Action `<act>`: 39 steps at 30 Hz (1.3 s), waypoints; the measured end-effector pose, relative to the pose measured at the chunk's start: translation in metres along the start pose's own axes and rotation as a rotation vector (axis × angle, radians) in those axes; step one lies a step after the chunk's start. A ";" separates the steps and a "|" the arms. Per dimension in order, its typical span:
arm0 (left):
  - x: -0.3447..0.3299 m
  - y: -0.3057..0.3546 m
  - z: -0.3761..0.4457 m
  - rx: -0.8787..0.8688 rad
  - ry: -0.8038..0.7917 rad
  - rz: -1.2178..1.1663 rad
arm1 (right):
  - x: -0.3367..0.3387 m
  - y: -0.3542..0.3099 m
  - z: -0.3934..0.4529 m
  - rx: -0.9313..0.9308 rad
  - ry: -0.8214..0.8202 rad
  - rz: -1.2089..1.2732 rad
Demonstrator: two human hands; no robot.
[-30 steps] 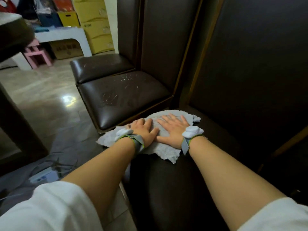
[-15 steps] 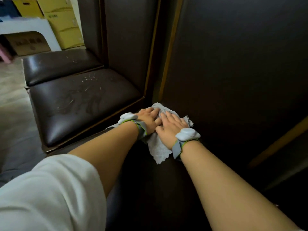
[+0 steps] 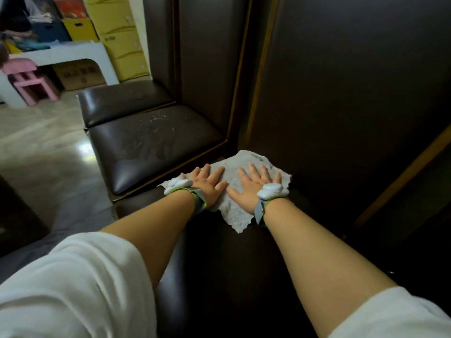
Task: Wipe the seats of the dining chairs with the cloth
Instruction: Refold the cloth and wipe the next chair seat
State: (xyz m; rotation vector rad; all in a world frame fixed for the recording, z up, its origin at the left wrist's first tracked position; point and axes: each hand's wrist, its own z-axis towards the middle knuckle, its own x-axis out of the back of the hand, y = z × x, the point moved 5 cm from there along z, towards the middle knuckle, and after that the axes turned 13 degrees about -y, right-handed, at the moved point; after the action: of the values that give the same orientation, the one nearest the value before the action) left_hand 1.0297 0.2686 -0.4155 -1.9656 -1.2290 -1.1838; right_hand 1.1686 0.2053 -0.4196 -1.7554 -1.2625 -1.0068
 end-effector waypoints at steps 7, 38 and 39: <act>-0.045 -0.047 -0.078 0.007 0.079 -0.043 | -0.039 -0.063 -0.069 0.043 0.032 -0.025; -0.073 -0.165 -0.076 0.169 0.249 -0.674 | -0.063 -0.216 -0.067 0.264 -0.017 -0.204; -0.073 -0.170 -0.070 0.180 0.244 -0.668 | -0.062 -0.218 -0.063 0.269 -0.002 -0.192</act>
State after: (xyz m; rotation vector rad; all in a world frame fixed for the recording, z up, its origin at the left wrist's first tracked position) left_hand 0.8350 0.2577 -0.4488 -1.2560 -1.8475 -1.4987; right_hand 0.9352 0.1781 -0.4228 -1.4514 -1.5141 -0.8925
